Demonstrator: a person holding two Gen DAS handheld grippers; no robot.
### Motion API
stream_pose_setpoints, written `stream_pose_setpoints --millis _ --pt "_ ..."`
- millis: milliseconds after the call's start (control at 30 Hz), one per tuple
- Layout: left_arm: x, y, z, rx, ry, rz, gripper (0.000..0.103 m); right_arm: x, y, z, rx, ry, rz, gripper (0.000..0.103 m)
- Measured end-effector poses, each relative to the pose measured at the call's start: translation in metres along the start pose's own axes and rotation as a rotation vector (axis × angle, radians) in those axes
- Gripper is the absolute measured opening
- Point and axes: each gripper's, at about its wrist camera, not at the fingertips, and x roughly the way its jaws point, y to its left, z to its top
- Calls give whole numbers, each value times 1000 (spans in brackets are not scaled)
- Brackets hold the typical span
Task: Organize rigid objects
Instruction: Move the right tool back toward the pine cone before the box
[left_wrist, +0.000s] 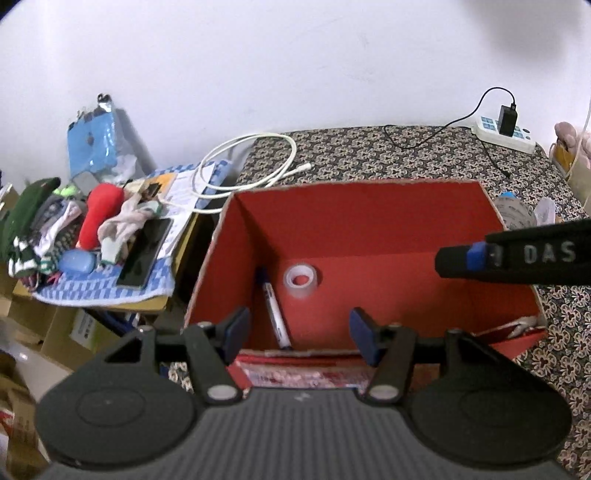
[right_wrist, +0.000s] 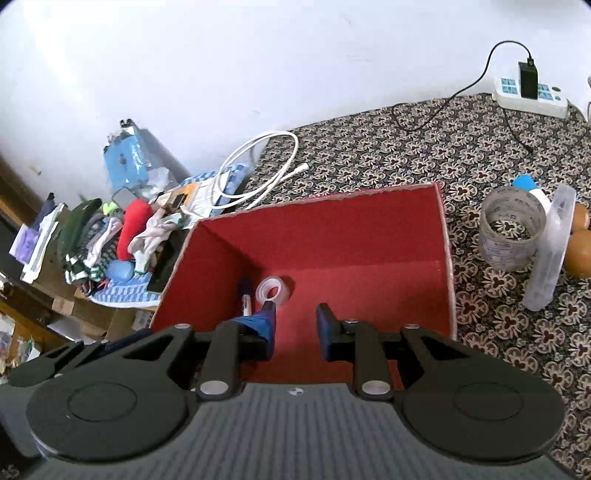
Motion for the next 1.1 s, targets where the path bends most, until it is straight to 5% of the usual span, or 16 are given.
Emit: stream_pose_setpoints --millis 567,1100 --pt "-20 -34 -36 -38 45 56 61 -43 -16 -37 -42 12 69 8" --pt "-2 -49 -64 -17 134 55 61 -33 -33 -73 -30 80 50 9"
